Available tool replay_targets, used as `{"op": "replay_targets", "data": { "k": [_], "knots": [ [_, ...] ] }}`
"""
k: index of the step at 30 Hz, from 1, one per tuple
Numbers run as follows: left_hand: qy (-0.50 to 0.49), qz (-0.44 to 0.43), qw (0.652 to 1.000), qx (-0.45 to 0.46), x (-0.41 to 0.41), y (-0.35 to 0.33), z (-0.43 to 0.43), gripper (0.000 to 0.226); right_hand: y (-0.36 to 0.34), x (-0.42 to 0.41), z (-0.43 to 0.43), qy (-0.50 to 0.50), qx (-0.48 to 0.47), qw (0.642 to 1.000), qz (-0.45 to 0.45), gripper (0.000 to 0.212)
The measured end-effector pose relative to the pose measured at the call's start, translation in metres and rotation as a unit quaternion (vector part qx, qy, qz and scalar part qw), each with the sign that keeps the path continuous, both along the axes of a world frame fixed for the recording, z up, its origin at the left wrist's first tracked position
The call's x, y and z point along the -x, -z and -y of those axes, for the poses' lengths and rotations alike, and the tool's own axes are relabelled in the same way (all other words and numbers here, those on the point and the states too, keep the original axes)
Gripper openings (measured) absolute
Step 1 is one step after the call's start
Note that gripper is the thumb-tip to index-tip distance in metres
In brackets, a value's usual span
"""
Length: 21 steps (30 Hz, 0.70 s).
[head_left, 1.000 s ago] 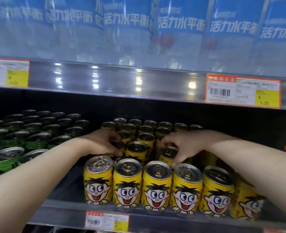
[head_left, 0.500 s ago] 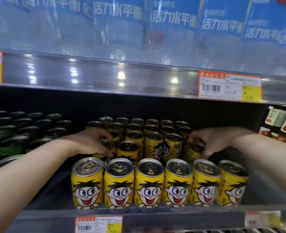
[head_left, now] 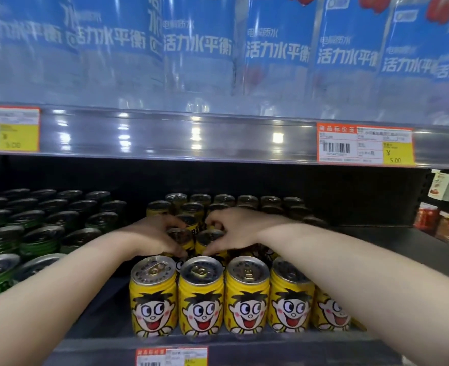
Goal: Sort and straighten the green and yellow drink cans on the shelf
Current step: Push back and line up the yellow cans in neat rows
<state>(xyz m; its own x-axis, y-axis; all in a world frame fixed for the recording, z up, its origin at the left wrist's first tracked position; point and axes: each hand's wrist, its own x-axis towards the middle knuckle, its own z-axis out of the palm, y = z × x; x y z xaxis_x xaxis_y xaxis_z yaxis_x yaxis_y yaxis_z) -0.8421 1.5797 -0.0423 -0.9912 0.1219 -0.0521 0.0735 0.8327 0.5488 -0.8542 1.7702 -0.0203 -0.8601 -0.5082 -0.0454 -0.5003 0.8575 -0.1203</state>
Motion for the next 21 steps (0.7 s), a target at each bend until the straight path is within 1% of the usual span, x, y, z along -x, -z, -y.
{"op": "replay_targets", "data": {
  "k": [3,7,10,15,17,21],
  "knots": [
    [0.009,-0.02,1.0,0.014,-0.003,-0.003,-0.002,0.064,0.001,0.002,0.003,0.014,-0.007,1.0,0.005,0.07],
    [0.046,-0.045,0.998,-0.012,-0.006,-0.012,-0.005,0.058,-0.019,-0.008,-0.027,0.049,-0.003,0.998,0.049,0.07],
    [0.077,-0.059,0.995,0.005,-0.005,-0.016,-0.022,0.059,-0.027,-0.016,-0.051,0.089,-0.024,0.995,0.047,0.069],
    [0.129,-0.036,0.99,0.039,0.004,-0.009,-0.064,0.062,-0.016,-0.02,-0.08,0.138,-0.06,0.988,0.021,0.075],
    [0.142,-0.032,0.988,0.045,0.006,-0.007,-0.077,0.063,-0.013,-0.019,-0.09,0.141,-0.054,0.988,0.026,0.078],
    [0.15,-0.038,0.987,0.039,0.006,-0.006,-0.093,0.063,-0.01,-0.013,-0.101,0.134,-0.043,0.99,0.032,0.075]
  ]
}}
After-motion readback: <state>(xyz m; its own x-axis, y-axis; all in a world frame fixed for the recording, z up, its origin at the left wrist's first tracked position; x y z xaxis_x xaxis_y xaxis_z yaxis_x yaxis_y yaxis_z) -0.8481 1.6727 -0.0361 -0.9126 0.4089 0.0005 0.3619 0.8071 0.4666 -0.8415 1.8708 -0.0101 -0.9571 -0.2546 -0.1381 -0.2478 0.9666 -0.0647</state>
